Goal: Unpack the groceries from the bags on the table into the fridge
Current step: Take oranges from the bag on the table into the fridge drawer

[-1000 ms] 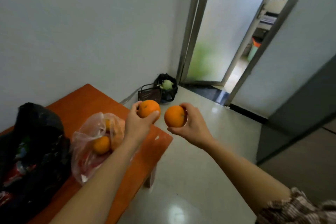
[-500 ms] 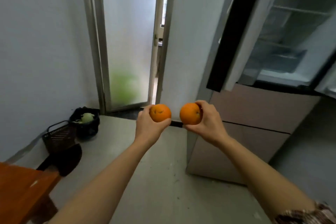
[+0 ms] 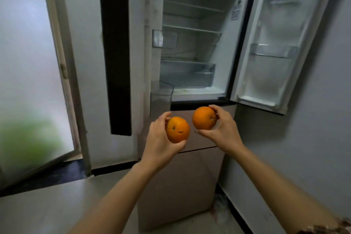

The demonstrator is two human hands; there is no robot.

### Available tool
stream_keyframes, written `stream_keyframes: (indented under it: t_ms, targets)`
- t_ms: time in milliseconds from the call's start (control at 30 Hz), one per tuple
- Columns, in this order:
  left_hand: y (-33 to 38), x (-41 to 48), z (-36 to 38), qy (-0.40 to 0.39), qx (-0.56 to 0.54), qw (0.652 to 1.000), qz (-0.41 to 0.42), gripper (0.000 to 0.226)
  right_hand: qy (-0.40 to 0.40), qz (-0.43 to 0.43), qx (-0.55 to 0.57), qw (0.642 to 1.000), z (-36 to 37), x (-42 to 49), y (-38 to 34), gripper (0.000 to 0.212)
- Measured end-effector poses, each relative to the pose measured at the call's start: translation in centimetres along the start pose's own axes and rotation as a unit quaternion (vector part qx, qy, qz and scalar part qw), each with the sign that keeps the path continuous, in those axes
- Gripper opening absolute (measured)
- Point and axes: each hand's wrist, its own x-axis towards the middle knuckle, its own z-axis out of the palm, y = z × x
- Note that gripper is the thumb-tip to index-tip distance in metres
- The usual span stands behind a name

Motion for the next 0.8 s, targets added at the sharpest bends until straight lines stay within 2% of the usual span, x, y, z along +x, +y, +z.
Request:
stream_keyframes:
  t_ms: [200, 533, 800]
  targets:
    - [0.0, 9.7, 9.3, -0.029, -0.017, 0.999, 0.033, 0.085, 0.030, 0.014, -0.070, 0.997, -2.9, 8.6, 7.1, 0.089]
    - [-3.5, 25.1, 21.0, 0.051, -0.031, 0.998, -0.007, 0.080, 0.046, -0.007, -0.104, 0.993, -1.0, 23.4, 17.9, 0.084]
    - [-8.6, 37.3, 26.7, 0.128, -0.032, 0.989, -0.058, 0.079, 0.001, -0.076, -0.076, 0.994, 4.0, 37.9, 25.2, 0.081]
